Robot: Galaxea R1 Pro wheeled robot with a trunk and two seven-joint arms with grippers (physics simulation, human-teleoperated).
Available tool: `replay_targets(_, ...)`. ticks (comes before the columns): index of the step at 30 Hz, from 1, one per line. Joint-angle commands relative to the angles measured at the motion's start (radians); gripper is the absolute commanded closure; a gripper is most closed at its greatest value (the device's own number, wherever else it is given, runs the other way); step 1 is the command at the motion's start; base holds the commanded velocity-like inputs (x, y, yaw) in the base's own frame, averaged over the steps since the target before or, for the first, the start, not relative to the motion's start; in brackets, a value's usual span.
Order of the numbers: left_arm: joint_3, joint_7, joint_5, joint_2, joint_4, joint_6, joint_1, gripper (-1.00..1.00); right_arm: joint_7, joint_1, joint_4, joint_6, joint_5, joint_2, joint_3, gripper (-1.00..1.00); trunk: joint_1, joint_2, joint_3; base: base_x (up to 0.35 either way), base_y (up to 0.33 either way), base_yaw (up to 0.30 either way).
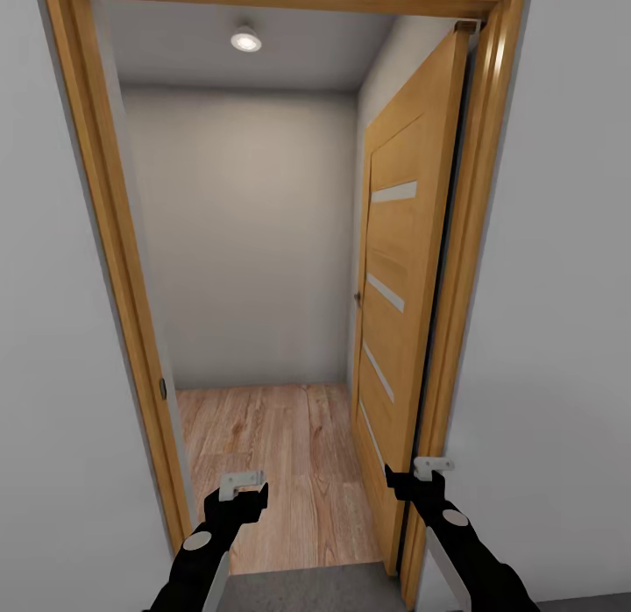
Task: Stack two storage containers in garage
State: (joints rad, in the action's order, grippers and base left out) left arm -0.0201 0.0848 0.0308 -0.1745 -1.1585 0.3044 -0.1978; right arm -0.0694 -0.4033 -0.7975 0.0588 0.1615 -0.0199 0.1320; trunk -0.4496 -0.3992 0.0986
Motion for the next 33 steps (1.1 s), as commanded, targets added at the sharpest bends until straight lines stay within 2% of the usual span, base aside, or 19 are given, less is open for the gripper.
replay_targets(1,-0.001,0.004,0.003,0.0,-0.001,0.005,0.0,-1.0,-0.007,0.0,-0.002,0.004,0.01,-0.002,0.006,-1.0,0.0,-0.001,-0.001,0.0,0.0,0.0)
replay_targets(23,-0.001,0.004,0.003,0.0,-0.001,0.005,0.0,-1.0,-0.007,0.0,-0.002,0.006,0.01,-0.002,0.006,-1.0,0.0,-0.001,-0.033,0.0,0.0,0.0)
replay_targets(33,-0.002,0.004,0.003,0.0,-0.001,0.005,0.0,-1.0,-0.007,0.0,-0.002,0.005,0.01,-0.002,0.006,-1.0,0.0,-0.001,-0.036,0.0,0.0,0.0)
